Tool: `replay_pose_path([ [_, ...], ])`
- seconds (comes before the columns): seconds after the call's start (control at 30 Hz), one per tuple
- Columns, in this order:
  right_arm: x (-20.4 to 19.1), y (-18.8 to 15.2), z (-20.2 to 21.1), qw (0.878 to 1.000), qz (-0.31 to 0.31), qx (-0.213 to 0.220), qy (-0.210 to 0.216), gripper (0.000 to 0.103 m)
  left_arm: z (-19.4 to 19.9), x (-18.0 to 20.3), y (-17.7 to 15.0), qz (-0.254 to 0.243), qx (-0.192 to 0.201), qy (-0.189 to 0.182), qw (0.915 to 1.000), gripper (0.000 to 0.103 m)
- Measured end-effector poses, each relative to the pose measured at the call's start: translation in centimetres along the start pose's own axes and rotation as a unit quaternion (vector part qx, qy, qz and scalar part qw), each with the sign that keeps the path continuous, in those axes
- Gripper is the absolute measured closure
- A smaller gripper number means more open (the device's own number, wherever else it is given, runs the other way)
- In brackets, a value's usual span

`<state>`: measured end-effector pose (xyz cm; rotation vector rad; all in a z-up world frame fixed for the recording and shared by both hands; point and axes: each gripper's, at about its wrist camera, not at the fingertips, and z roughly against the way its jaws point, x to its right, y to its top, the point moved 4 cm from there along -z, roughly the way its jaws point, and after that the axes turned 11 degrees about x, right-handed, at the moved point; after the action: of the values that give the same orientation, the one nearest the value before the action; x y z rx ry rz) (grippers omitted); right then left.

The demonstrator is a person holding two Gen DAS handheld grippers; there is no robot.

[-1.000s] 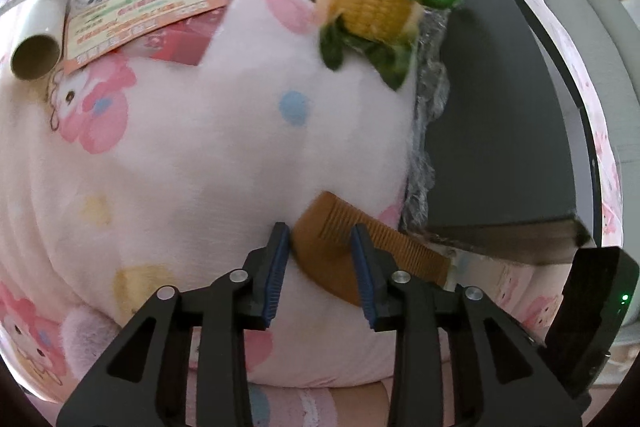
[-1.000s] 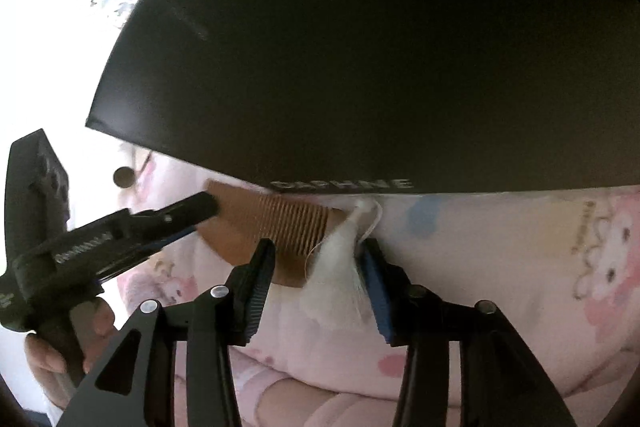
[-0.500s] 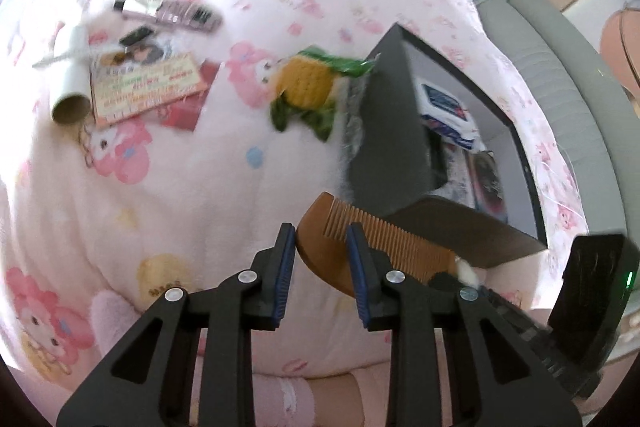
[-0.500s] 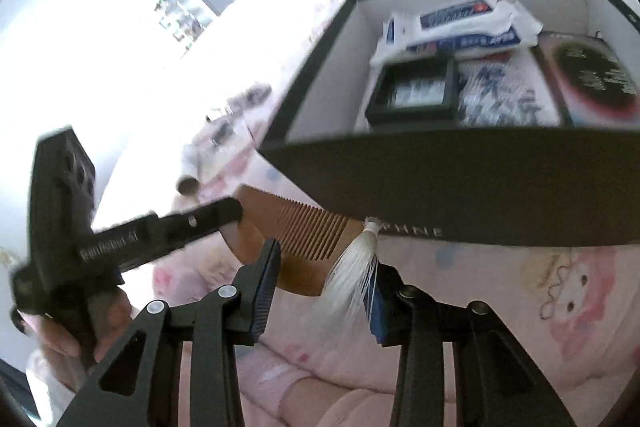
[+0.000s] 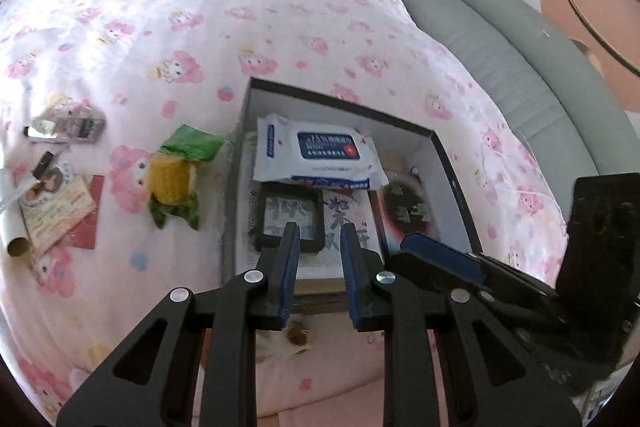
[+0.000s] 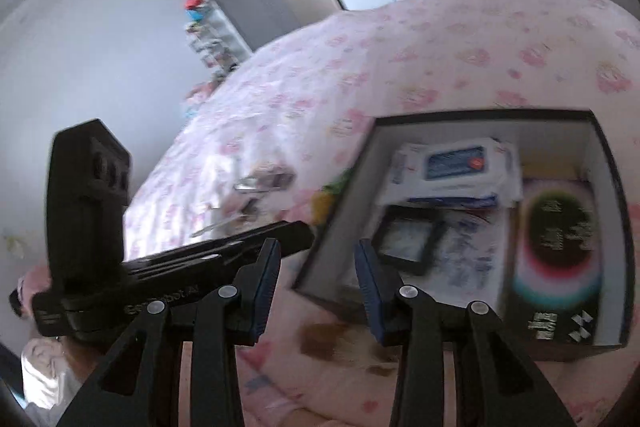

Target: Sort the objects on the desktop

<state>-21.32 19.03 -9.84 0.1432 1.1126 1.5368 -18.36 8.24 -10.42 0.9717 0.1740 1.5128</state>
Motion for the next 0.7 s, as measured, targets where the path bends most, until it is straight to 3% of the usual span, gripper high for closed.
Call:
replay_pose_path([
  [0.2, 2.9, -2.7, 0.8, 0.999, -0.035, -0.038, 0.004, 0.068, 0.1, -4.6, -2.7, 0.015, -0.019, 0.008, 0.9997, 0.084],
  [0.43, 0.5, -5.4, 0.9, 0.998, 0.003, -0.064, 0.011, 0.068, 2.2, -8.9, -5.2, 0.043, 0.004, 0.004, 0.9991, 0.084],
  [0.57, -0.4, -7.5, -0.9, 0.994, 0.016, -0.111, 0.010, 0.068, -0.2, -12.5, -7.8, 0.103, -0.041, 0.065, 0.9917, 0.084],
  [0.7, 2.6, -9.8, -4.1, 0.981, -0.047, -0.182, -0.052, 0.068, -2.9, -14.8, -10.2, 0.158, -0.112, 0.091, 0.9768, 0.081],
])
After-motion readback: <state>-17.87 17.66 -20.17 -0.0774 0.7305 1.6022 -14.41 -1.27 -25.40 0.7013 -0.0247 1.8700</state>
